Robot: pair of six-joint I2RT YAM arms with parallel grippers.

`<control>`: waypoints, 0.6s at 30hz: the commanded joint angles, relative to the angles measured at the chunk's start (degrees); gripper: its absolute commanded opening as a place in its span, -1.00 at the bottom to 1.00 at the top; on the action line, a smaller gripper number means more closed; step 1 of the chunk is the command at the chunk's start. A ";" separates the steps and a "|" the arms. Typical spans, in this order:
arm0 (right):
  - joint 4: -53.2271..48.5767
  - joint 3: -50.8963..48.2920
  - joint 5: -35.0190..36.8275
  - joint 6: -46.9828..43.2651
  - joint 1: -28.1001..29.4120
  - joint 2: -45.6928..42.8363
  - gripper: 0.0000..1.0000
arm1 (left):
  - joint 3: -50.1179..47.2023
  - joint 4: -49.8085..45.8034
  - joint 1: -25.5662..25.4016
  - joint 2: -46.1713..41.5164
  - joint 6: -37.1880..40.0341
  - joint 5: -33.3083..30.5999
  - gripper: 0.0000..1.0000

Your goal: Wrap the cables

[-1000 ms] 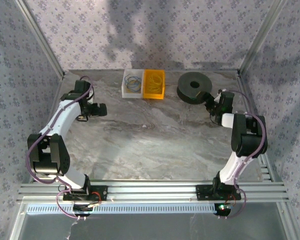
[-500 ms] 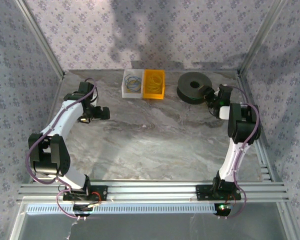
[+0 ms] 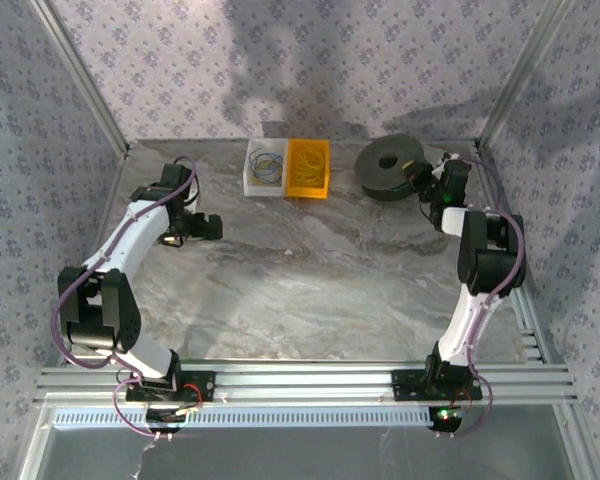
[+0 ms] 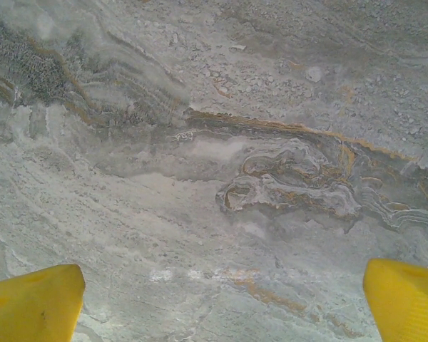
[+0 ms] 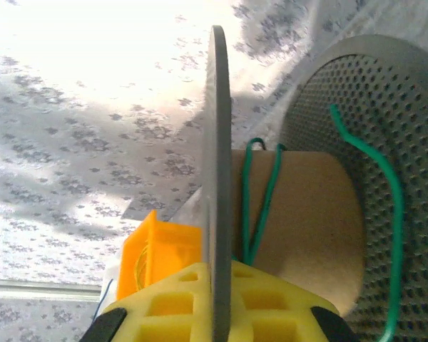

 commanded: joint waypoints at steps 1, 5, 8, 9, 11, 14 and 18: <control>-9.06 -5.58 1.19 -6.96 -0.25 -6.20 -1.00 | 1.45 -1.37 -0.54 -1.46 0.27 -0.44 1.00; -15.86 -11.80 -1.15 -10.84 1.39 -17.37 -1.00 | 1.69 -0.98 -0.80 -1.92 0.26 -0.88 1.00; -23.47 -14.86 -1.32 -14.97 4.45 -27.11 -1.00 | 1.11 -0.29 -1.09 -2.16 0.50 -0.59 1.00; -26.38 -15.44 -1.44 -16.17 5.75 -30.24 -1.00 | 1.00 -0.22 -1.16 -2.09 0.49 -0.78 0.99; -31.32 -15.92 -2.41 -16.40 7.91 -35.19 -1.00 | 0.91 -0.13 -1.18 -1.94 0.63 -0.53 1.00; -34.61 -17.38 -7.02 -15.71 10.07 -40.48 -1.00 | 1.37 -0.64 -1.27 -1.49 1.07 -0.80 0.99; -31.72 -21.97 -14.20 -8.21 12.68 -44.45 -1.00 | 2.14 -2.06 -1.27 -1.57 1.29 -1.23 1.00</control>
